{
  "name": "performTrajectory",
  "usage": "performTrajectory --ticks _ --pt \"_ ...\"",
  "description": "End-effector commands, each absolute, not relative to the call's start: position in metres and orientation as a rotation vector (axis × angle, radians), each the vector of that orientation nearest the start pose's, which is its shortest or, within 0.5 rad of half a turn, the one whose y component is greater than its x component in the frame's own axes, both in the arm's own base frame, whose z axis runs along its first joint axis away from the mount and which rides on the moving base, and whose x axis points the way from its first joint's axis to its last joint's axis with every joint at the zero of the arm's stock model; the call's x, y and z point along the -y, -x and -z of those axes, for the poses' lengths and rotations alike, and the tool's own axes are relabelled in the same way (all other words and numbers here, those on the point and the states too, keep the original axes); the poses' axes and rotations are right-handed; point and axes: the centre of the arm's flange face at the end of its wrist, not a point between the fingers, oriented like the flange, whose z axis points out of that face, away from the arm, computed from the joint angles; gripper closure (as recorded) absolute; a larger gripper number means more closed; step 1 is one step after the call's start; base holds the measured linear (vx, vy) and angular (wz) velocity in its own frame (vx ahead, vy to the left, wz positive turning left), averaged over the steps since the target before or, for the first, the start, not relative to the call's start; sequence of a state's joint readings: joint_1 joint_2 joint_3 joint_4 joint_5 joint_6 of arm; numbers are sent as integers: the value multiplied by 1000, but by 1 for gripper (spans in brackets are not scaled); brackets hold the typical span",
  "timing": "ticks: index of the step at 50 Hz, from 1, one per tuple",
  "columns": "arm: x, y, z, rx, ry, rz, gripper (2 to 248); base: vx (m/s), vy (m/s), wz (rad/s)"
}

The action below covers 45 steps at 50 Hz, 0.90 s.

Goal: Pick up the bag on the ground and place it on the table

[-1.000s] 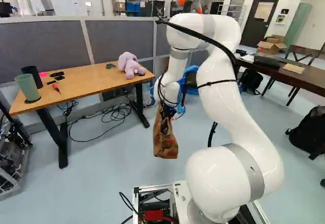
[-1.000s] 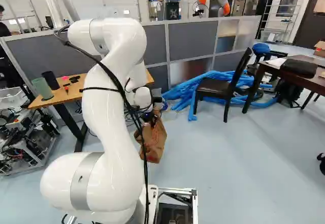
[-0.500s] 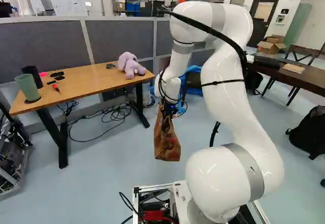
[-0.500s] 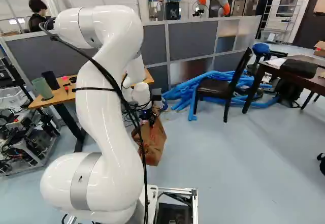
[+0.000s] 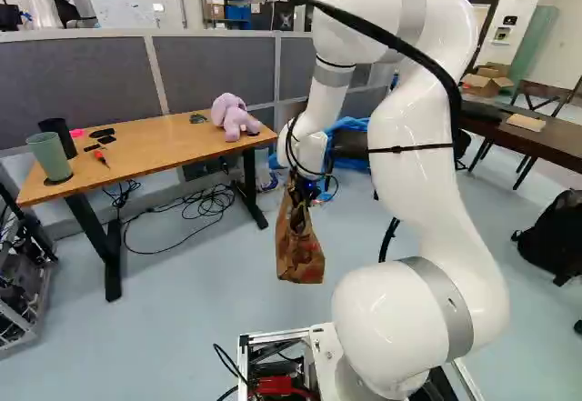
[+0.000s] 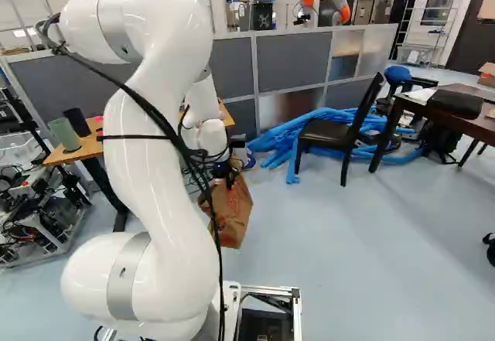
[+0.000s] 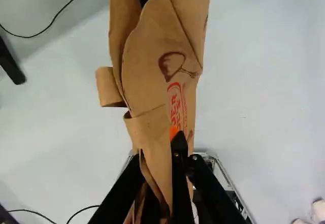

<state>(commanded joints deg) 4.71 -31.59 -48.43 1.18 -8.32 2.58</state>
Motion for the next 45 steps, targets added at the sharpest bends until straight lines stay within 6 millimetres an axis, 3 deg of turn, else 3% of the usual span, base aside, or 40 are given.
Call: performTrajectory --ticks 45 --pt "-38 -470 -307 23 3104 335 229 0 0 0"
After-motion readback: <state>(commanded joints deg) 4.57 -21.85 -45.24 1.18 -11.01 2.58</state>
